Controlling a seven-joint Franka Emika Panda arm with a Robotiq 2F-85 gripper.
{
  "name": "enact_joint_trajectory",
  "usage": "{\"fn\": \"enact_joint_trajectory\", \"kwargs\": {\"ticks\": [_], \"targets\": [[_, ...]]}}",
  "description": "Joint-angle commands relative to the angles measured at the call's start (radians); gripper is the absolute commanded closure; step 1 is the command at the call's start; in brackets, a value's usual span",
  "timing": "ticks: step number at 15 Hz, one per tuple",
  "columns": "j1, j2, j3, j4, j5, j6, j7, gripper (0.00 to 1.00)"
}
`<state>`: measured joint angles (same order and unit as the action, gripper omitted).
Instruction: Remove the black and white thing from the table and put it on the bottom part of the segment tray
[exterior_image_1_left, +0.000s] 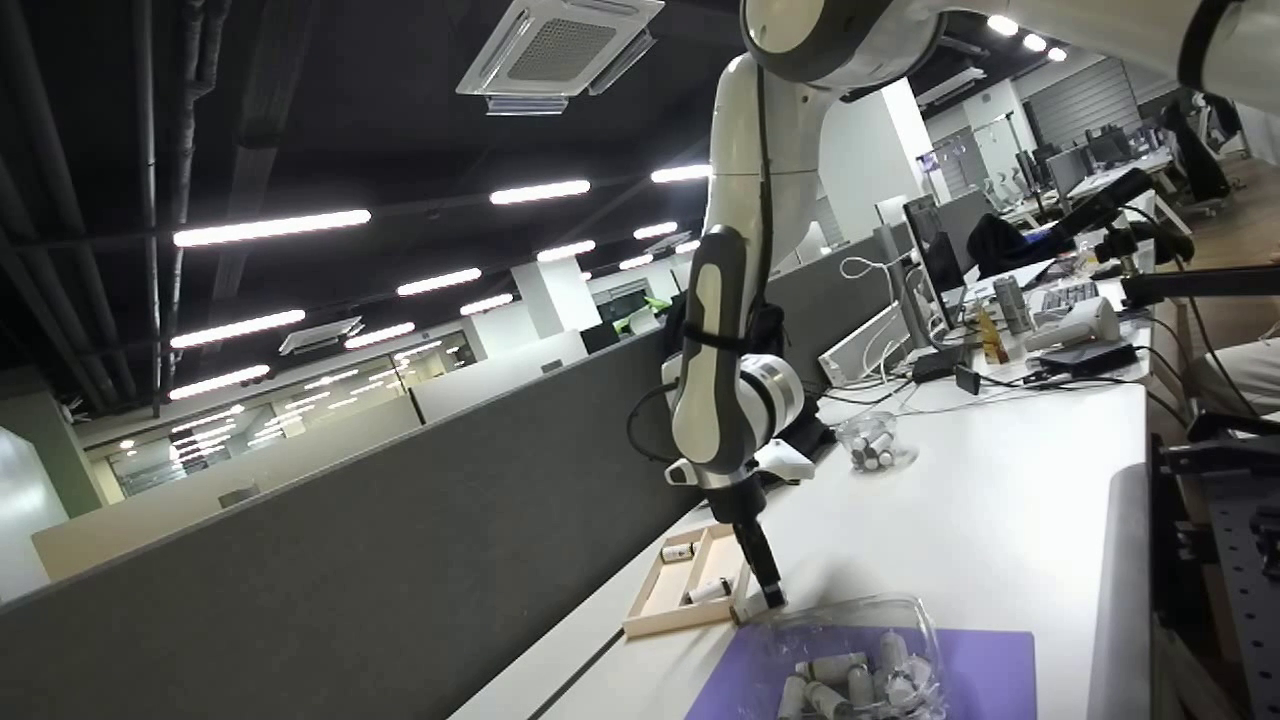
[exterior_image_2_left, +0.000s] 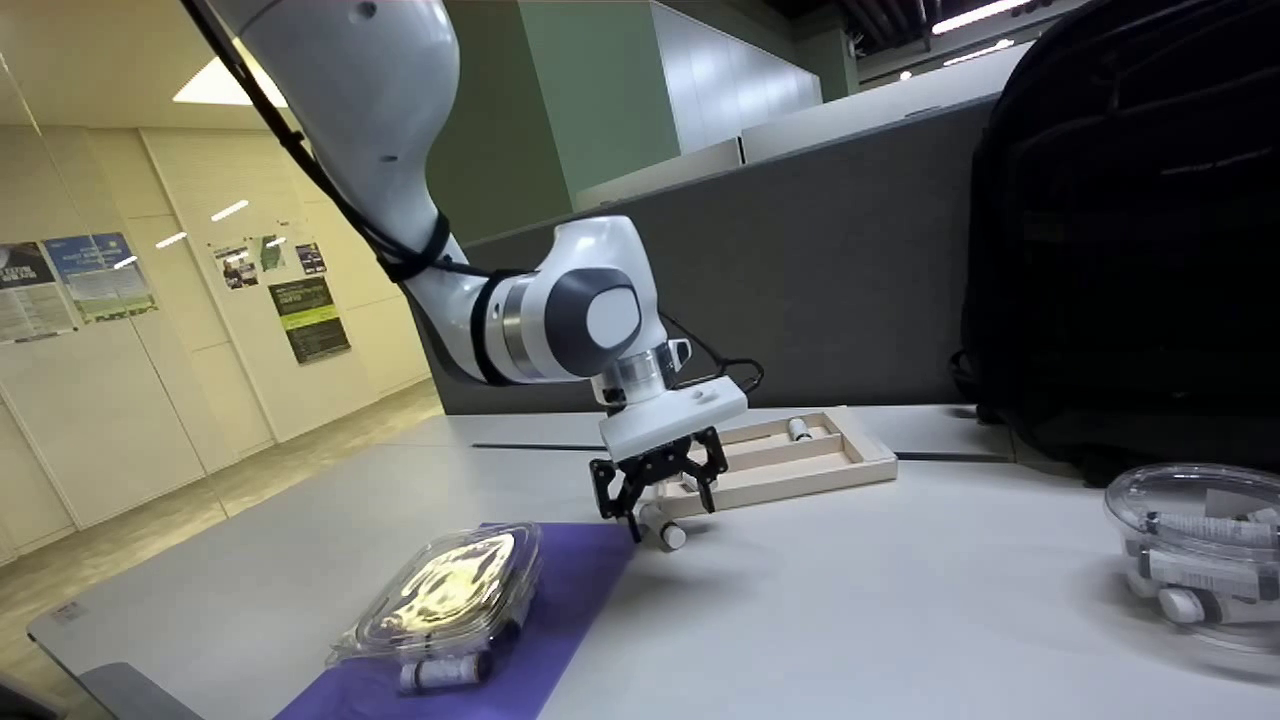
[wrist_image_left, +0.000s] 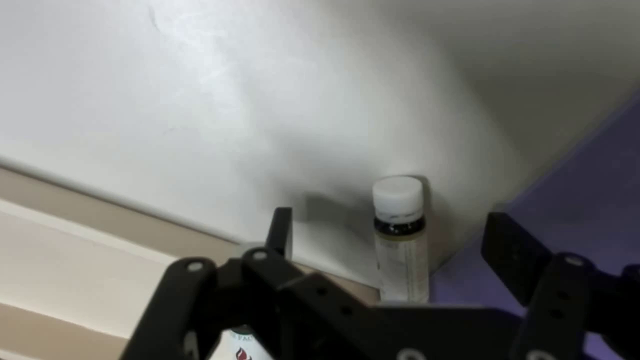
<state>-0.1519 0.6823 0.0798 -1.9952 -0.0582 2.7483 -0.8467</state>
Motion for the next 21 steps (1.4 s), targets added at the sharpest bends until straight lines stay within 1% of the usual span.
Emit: {"fn": "enact_joint_trajectory", "kwargs": {"ticks": [1,3,5,6,7,8,10,12,16,19,21], "targets": [[-0.015,0.027,0.025,0.037,-0.028,0.013,0.008,0.33],[-0.018,0.035,0.035,0.045,-0.028,0.009,0.003,0.49],[-0.023,0.038,0.048,0.045,-0.026,0.003,-0.008,0.61],[-0.025,0.037,0.054,0.043,-0.025,0.002,-0.013,0.69],[-0.031,0.033,0.064,0.038,-0.022,0.001,-0.022,0.75],[-0.035,0.027,0.072,0.032,-0.02,0.002,-0.03,0.83],[-0.046,0.013,0.092,0.016,-0.014,0.005,-0.048,0.95],[-0.067,-0.002,0.122,0.0,-0.002,0.009,-0.073,0.93],[-0.113,-0.043,0.19,-0.026,0.034,0.006,-0.113,0.93],[-0.144,-0.048,0.222,0.012,0.103,0.0,-0.085,0.93],[-0.147,-0.042,0.21,0.056,0.151,-0.013,-0.061,0.93]]}}
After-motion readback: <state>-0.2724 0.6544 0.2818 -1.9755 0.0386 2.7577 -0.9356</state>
